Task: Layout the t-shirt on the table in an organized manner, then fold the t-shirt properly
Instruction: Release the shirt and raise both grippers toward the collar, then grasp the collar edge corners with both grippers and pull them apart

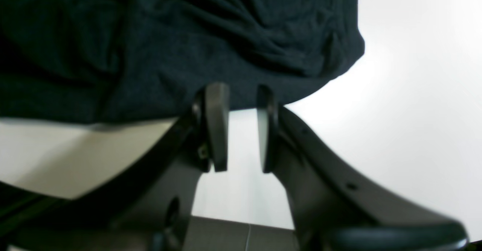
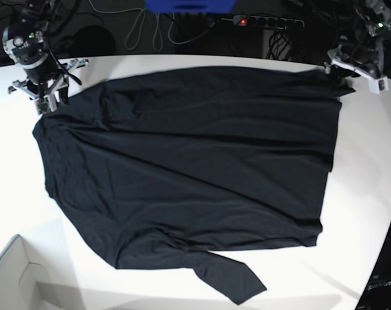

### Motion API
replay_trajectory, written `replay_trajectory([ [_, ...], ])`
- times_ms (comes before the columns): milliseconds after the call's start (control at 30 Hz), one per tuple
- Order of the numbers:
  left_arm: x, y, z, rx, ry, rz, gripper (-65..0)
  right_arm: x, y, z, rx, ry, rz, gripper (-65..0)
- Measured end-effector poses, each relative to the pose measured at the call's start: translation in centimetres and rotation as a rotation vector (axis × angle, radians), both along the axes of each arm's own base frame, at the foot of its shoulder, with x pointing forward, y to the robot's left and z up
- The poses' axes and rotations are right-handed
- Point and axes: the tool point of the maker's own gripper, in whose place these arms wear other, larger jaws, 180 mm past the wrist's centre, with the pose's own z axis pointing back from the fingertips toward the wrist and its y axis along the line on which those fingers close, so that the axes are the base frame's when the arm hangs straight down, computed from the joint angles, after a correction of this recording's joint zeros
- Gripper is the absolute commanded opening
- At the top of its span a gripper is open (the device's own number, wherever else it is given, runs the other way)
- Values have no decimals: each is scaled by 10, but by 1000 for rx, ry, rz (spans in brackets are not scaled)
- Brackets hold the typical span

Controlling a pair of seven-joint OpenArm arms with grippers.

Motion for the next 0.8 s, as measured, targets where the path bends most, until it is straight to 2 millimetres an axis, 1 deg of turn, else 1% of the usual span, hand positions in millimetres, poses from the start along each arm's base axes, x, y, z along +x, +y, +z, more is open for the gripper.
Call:
replay_trajectory([
  [33,0,-2,-3,-8,4,-4,-344,0,0,0,0,0,0,-506],
  [67,-1,-3,-6,-15,7,-3,-374,0,0,0,1,0,0,-506],
  [200,-2,-3,-9,-21,8,2,-609,0,0,0,1,1,0,-502],
  [233,-2,-3,-9,-22,8,2,-650,-2,2,-1,5,3,-1,-502],
  [300,-2,-3,-9,-21,9,0,-641,-8,6,-3,11,12,4,-494],
  [367,-3,-4,-8,-20,14,-3,-650,-12,15,-7,22,29,20,-461],
  [433,-4,-3,-5,-6,21,-12,-650,-14,29,-11,42,43,49,-427],
  [533,-6,-1,9,33,2,-31,-650,-14,49,-14,76,44,93,-373],
  [633,-3,0,17,58,-9,-40,-650,-14,54,-17,85,51,104,-353],
  [733,0,-1,18,54,-18,-42,-650,-11,54,-25,100,63,97,-353],
  [800,-2,0,17,57,-9,-42,-650,-8,54,-31,113,71,90,-353],
])
